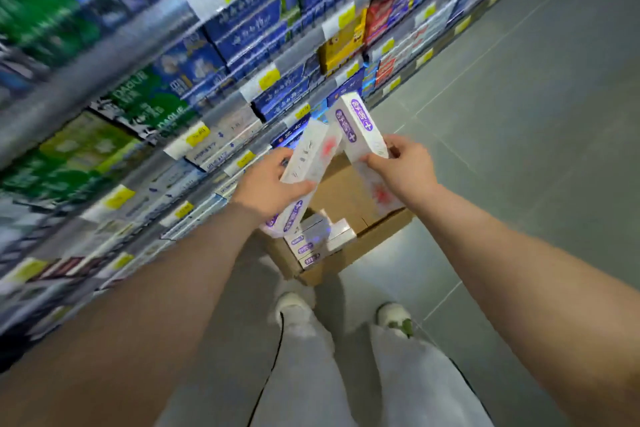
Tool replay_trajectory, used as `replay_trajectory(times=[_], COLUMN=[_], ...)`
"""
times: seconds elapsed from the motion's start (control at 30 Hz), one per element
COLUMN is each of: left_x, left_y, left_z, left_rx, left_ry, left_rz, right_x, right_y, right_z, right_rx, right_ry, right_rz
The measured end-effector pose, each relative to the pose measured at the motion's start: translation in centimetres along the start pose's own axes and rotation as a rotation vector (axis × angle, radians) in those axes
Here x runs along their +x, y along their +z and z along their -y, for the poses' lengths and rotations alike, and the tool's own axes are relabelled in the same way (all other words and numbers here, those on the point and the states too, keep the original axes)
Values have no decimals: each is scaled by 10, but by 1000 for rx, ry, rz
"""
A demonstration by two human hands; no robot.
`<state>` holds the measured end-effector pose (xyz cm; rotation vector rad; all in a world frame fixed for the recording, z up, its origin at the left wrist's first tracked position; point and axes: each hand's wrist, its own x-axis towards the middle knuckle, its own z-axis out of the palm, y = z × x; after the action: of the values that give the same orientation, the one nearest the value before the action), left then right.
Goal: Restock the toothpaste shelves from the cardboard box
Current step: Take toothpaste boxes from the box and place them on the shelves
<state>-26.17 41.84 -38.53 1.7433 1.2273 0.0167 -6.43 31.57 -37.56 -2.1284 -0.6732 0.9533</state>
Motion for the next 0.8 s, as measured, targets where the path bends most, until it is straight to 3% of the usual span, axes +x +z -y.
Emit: replay_trajectory(times=[0.23, 0.47, 0.8], left_x=[-65, -86, -52], left_y=[6, 76, 132], left_z=[-134, -264, -424], left_rx=[-17, -73, -257], left_ry=[149, 283, 434], left_rz=[-74, -239, -234], right_x=[-56, -62, -20], right_y=[-116, -276, -443], right_z=[45, 23, 42], right_rx=[341, 395, 426], right_ry=[20, -100, -351], right_rz=[-102, -150, -168])
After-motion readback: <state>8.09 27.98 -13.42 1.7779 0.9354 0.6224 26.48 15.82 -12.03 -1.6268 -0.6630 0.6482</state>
